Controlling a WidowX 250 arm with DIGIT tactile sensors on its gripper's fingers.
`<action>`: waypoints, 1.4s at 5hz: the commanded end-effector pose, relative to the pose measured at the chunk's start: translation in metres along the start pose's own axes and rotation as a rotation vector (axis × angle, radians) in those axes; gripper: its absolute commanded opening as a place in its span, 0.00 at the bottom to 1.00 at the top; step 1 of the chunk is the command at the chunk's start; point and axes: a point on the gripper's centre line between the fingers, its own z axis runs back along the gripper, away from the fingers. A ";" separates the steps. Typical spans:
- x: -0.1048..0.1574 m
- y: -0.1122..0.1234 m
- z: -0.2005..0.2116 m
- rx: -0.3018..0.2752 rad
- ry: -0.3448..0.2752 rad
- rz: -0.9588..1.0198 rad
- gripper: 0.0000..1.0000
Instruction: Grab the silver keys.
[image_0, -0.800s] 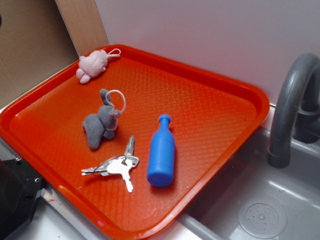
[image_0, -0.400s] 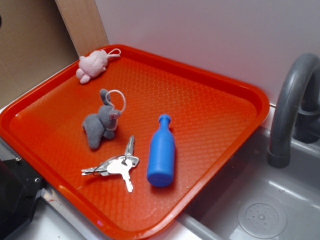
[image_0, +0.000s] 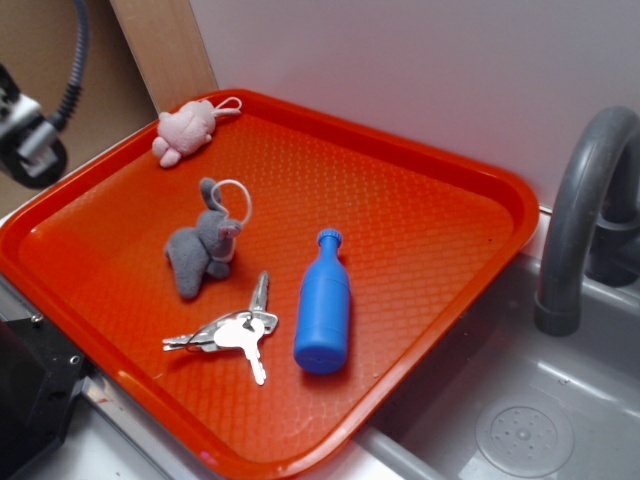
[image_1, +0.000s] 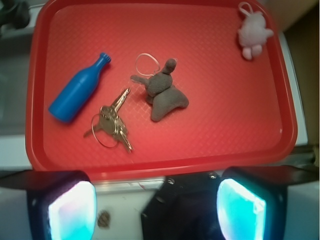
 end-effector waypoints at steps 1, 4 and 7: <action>0.007 -0.027 -0.026 -0.024 -0.016 -0.130 1.00; 0.019 -0.060 -0.103 -0.038 0.082 -0.281 1.00; 0.037 -0.036 -0.155 -0.090 0.108 -0.302 0.00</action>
